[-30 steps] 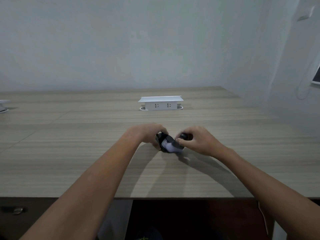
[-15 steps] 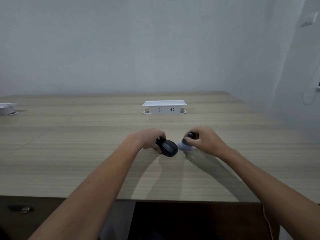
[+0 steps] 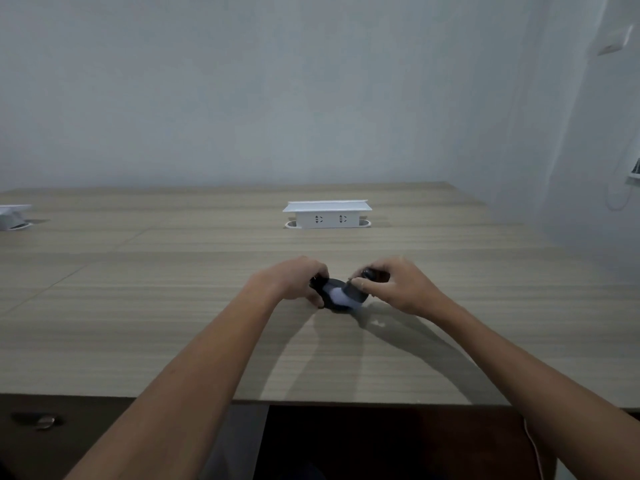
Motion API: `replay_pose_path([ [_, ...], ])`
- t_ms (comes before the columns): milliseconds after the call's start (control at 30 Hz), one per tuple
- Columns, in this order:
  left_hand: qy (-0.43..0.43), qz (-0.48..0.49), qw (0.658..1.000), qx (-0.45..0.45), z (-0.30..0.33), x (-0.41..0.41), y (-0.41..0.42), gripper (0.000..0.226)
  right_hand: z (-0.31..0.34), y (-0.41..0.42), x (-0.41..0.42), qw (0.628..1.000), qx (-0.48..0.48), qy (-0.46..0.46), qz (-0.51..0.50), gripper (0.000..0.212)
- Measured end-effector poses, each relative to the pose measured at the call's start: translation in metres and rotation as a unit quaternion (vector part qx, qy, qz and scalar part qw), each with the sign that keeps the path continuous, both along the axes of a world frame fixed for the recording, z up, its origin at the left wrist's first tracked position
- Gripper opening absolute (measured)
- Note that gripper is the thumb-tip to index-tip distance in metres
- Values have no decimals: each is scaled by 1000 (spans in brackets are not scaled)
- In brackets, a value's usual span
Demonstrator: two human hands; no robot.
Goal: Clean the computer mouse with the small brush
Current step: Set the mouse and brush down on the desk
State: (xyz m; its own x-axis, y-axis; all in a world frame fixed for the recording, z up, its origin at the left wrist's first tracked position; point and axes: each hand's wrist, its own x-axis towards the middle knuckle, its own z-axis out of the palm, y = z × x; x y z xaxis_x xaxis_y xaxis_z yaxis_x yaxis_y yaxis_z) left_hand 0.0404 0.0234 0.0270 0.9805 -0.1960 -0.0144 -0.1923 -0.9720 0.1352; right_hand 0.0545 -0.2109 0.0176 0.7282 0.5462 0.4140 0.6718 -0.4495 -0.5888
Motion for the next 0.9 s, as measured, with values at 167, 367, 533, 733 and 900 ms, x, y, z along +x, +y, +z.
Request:
replay_pose_path([
  [167,-2,9,1000,-13,-4,-3,2,49,-7,-14,14,995,-33,-54,-77,13],
  [367,-37,41,998,-38,-15,-9,2,46,-12,-27,20,986,-5,-98,-136,13],
  [533,-75,106,988,-80,-27,-16,-4,49,-24,-37,27,980,-33,-74,-179,27],
  [733,-155,157,972,-84,-44,-21,-14,56,-40,-32,17,977,-70,-98,-175,36],
  [900,-176,156,967,-92,-56,-25,-15,61,-58,-34,21,966,-115,-161,-166,35],
])
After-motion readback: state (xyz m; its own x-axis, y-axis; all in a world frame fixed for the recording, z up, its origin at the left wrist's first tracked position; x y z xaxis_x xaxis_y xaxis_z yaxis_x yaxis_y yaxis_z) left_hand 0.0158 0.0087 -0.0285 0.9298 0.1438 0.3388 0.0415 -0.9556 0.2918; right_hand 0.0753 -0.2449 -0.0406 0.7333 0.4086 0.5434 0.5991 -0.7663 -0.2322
